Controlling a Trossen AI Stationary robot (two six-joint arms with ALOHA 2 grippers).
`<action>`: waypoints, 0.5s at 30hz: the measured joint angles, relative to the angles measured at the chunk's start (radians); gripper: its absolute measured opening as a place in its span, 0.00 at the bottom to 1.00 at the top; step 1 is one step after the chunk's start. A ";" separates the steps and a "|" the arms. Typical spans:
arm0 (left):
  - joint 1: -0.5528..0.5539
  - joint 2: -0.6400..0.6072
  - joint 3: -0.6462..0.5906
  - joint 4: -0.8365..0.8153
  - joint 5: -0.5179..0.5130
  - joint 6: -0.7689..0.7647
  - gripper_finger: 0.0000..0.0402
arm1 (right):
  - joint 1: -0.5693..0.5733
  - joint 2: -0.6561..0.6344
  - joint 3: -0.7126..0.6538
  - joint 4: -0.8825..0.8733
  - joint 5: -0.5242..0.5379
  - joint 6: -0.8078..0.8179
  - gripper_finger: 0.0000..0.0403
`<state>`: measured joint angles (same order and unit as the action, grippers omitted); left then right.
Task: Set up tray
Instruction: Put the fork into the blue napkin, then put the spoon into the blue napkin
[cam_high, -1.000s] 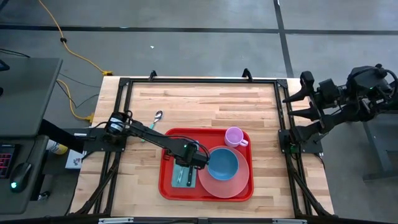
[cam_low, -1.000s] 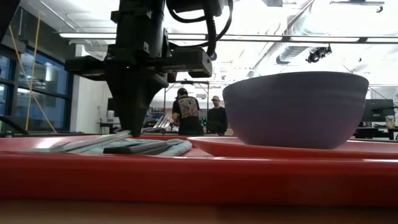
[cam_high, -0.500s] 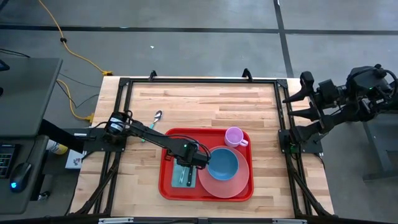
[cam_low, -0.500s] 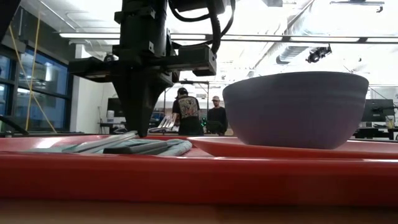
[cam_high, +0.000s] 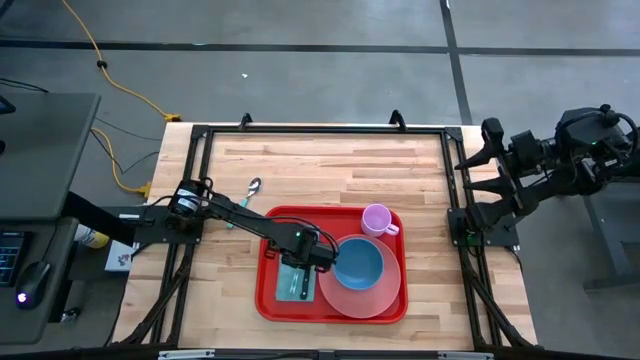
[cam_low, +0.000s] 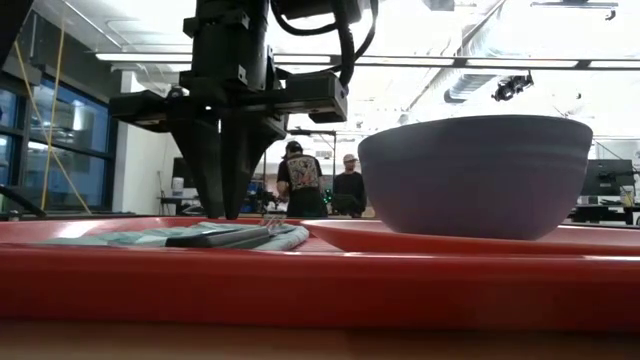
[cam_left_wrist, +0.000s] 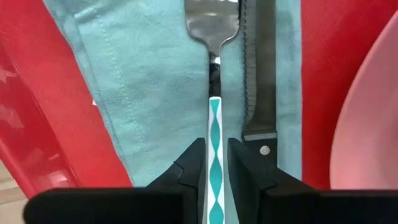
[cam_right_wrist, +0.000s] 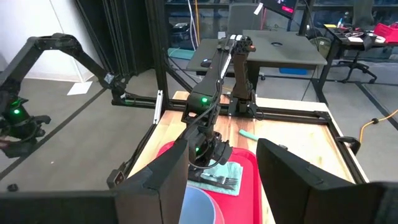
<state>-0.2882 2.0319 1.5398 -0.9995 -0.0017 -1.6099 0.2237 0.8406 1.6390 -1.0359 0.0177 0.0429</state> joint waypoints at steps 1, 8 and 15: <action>0.000 0.000 0.000 -0.001 0.005 0.001 0.22 | 0.000 0.000 0.000 0.000 -0.002 0.000 0.42; 0.000 -0.010 -0.001 -0.007 0.000 0.017 0.16 | 0.000 0.000 0.000 -0.004 -0.002 -0.001 0.42; 0.000 -0.111 -0.001 -0.066 -0.056 0.116 0.15 | 0.000 0.000 0.000 -0.038 -0.003 0.000 0.42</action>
<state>-0.2882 1.9210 1.5391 -1.0656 -0.0577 -1.4941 0.2236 0.8406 1.6390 -1.0737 0.0147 0.0425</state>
